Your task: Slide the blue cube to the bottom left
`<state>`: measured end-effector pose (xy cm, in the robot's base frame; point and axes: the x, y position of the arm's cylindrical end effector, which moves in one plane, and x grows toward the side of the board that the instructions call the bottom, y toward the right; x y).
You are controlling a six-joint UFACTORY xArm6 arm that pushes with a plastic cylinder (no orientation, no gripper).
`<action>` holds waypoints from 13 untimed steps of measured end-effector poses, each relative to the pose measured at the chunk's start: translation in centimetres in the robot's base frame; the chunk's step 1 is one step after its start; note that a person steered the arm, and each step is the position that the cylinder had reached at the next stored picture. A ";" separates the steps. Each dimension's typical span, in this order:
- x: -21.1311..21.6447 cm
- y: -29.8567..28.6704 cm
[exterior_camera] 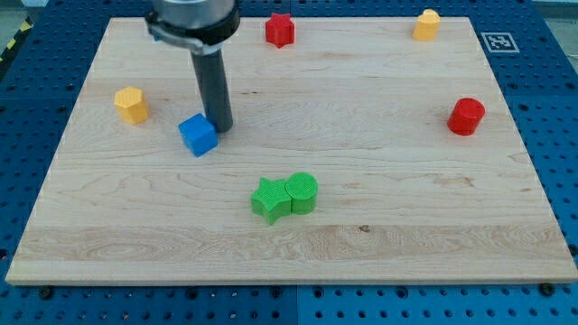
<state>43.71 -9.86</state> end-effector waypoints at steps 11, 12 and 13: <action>1.9 -3.9; 2.1 -4.3; 3.3 -5.8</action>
<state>47.02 -15.64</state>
